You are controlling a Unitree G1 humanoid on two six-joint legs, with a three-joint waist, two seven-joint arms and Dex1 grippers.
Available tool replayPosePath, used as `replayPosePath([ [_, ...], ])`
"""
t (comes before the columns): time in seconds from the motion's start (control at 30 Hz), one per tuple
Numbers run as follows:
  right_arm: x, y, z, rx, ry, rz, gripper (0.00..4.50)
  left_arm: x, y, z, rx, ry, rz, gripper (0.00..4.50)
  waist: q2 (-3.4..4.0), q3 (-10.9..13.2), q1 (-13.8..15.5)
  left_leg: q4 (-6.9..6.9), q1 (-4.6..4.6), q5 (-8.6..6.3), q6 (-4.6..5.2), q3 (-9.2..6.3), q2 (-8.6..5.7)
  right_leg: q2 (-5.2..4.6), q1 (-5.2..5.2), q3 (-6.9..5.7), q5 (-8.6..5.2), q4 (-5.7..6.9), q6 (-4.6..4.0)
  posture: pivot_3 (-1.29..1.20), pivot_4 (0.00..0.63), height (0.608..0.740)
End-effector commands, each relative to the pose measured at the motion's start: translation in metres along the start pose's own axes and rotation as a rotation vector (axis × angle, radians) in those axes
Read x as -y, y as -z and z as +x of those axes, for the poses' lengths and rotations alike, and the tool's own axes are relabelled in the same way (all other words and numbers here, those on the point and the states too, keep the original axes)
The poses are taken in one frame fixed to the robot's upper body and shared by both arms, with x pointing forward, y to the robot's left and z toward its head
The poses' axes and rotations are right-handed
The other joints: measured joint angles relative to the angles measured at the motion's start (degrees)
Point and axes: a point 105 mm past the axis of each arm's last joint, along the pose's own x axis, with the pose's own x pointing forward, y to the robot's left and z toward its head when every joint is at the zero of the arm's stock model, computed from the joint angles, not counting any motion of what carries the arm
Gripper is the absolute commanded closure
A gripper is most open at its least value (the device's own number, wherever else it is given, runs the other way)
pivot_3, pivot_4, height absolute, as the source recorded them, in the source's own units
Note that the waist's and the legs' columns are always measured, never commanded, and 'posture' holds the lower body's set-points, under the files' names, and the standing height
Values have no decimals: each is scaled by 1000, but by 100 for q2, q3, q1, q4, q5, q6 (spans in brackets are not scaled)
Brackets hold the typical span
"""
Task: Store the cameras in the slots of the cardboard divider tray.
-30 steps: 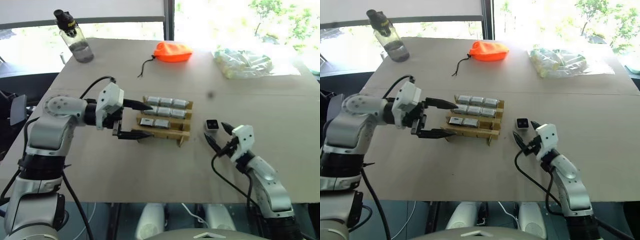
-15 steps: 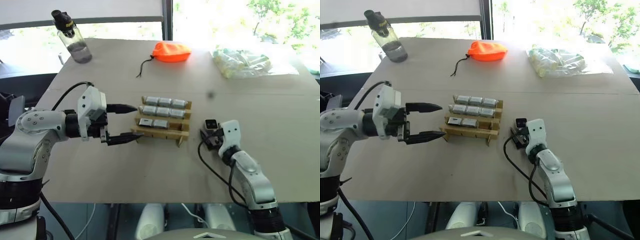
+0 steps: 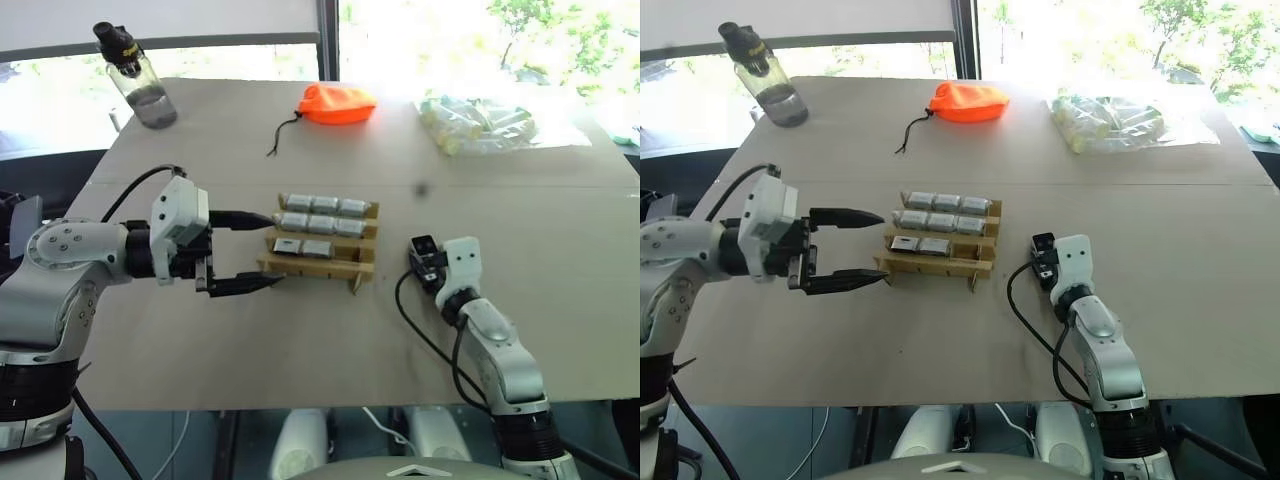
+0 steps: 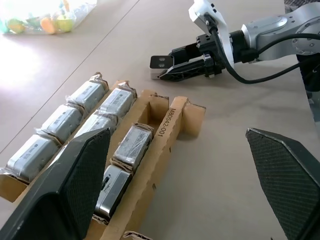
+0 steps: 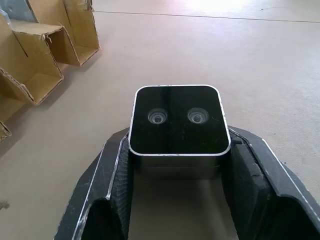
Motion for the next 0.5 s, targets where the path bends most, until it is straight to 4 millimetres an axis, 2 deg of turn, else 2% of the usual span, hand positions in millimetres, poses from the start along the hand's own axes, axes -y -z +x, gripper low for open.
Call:
replayPosePath([
  [0.03, -6, -25, -4, 133, -119, -108, 2601, -3, -13, 2, 67, 8, 23, 0, 0, 0, 0, 0, 0, 0, 0, 1, 0, 0, 0, 0, 0, 0, 0, 0, 150, 726],
  [0.13, -27, -43, -15, 256, -376, -334, 2601, -6, -13, 14, 113, 45, -23, 0, 12, 8, 24, 1, -2, 0, 1, 1, -7, -5, 0, 0, 0, -5, 1, 0, 150, 726],
  [0.23, -28, -56, -15, 338, -457, -568, 2601, -6, -14, 26, 95, 134, 3, 0, 4, 5, -16, 2, 2, -1, 2, 4, -7, 1, 2, 5, 0, -3, 3, 0, 150, 726],
  [0.33, -39, -65, -16, 440, -615, -946, 2601, -14, -21, 41, 105, 207, 18, 0, 4, 7, -8, 1, 3, 0, 1, 8, -9, 8, -1, 5, 0, 0, 2, 0, 150, 726],
  [0.5, -41, -80, -9, 533, -695, -1320, 2601, -31, -23, 64, 105, 262, 6, 0, 1, 6, -1, 2, -2, 0, 2, 15, -13, 9, -5, 8, 0, -1, 2, 0, 150, 726],
])
